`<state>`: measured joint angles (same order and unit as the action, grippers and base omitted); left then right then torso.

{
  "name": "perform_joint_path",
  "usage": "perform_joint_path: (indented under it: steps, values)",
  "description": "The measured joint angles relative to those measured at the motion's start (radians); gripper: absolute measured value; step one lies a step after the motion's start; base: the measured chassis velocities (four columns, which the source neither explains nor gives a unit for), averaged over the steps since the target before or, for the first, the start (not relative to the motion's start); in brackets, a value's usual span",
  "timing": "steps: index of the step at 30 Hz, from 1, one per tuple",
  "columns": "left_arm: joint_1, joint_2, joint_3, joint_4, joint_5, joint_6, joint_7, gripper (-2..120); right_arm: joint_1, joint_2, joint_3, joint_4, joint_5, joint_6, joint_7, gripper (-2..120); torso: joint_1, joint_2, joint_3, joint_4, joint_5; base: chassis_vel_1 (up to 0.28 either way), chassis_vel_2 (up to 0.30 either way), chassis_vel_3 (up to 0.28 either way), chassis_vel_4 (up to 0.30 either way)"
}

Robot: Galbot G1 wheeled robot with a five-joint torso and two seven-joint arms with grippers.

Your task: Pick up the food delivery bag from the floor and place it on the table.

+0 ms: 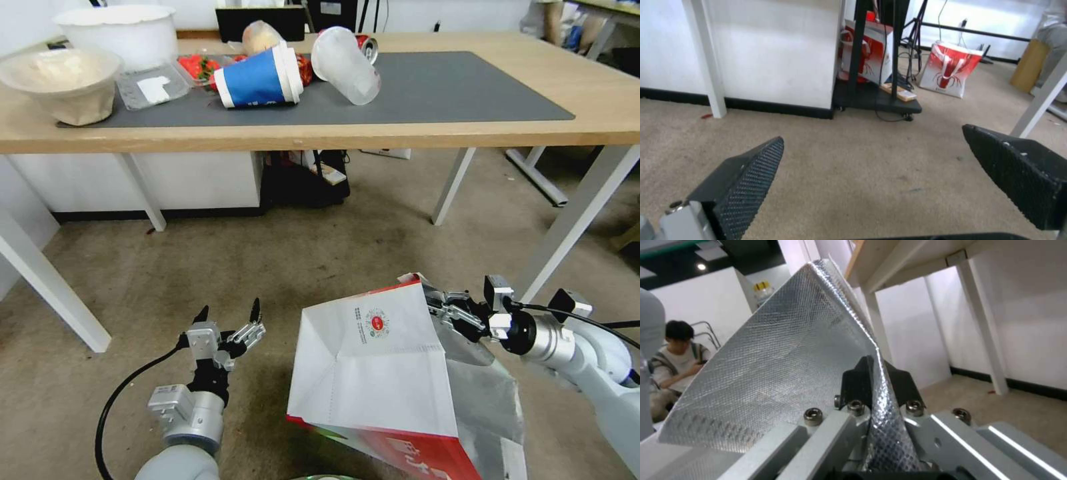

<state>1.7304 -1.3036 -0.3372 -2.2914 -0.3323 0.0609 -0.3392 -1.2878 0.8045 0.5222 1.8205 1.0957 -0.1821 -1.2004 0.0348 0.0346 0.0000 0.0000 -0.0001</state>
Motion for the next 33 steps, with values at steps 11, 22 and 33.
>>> perform_joint_path:
  steps: [11, 22, 33]
  values:
    - [0.004, -0.004, -0.003, -0.008, 0.001, -0.002, -0.007, 100, -0.026, 0.040, -0.003, 0.029, -0.011, -0.006, -0.018, 0, 0.000, 0.000, 0.000, 0.0000, 0.0000, 0.000, 0.000, 0.000, 0.000]
    - [0.009, -0.011, 0.001, -0.010, 0.005, -0.024, -0.010, 100, -0.033, 0.041, -0.005, 0.055, -0.015, -0.012, -0.027, 0, 0.000, 0.000, 0.000, 0.0000, 0.0000, 0.000, 0.000, 0.000, 0.000]
    - [0.015, -0.005, 0.003, -0.024, 0.006, -0.026, -0.014, 100, -0.058, 0.045, -0.001, 0.087, -0.038, -0.006, -0.022, 0, 0.000, 0.002, 0.001, 0.0000, 0.0001, 0.000, 0.000, 0.000, 0.000]
